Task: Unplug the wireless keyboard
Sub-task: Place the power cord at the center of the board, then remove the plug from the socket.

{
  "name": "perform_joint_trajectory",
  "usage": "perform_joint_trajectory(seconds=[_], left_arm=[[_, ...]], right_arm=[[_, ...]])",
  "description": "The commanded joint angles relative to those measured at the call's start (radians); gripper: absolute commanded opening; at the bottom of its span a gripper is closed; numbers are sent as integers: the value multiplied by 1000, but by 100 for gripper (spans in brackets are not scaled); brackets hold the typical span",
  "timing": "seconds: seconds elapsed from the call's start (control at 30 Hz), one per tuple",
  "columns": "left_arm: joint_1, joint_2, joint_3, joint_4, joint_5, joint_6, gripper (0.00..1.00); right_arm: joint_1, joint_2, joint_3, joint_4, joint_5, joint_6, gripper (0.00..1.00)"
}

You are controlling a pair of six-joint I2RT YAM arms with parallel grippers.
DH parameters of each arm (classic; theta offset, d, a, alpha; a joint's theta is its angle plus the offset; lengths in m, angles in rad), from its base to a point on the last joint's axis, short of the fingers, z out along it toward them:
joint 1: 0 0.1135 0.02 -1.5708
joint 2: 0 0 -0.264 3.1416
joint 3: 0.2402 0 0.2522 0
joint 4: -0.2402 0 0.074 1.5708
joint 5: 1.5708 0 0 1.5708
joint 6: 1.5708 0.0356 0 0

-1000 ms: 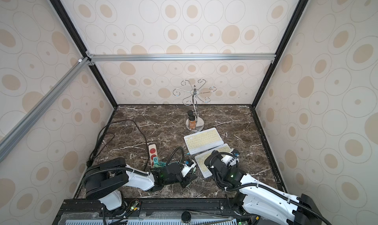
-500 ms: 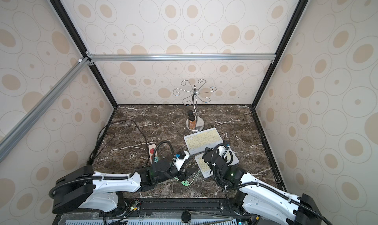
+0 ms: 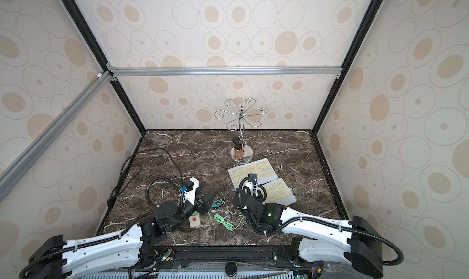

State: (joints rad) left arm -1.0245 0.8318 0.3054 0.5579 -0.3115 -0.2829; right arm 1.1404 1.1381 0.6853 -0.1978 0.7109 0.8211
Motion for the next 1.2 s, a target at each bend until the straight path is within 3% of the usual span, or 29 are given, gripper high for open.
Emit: perform_joint_trajectory(seconds=[0.0, 0.2, 0.3, 0.5, 0.67, 0.83, 0.97, 1.17], left_arm=[[72, -73, -21, -120, -66, -72, 70], [223, -226, -68, -267, -104, -170, 79], [279, -266, -82, -317, -61, -213, 80], [323, -307, -124, -390, -37, -276, 84], [329, -384, -161, -475, -5, -360, 100], [330, -463, -180, -527, -13, -393, 100], [342, -442, -204, -487, 17, -391, 100], [406, -264, -202, -376, 117, -390, 99]], right_arm=[[71, 76, 55, 5, 69, -2, 60], [174, 271, 186, -27, 74, 37, 54], [211, 348, 261, -92, 61, 80, 49], [313, 385, 289, -93, 82, 113, 49], [375, 405, 289, -71, 45, 146, 49], [403, 441, 281, -39, -5, 196, 48], [417, 488, 322, -59, 9, 218, 48], [418, 581, 405, -68, 26, 225, 44]])
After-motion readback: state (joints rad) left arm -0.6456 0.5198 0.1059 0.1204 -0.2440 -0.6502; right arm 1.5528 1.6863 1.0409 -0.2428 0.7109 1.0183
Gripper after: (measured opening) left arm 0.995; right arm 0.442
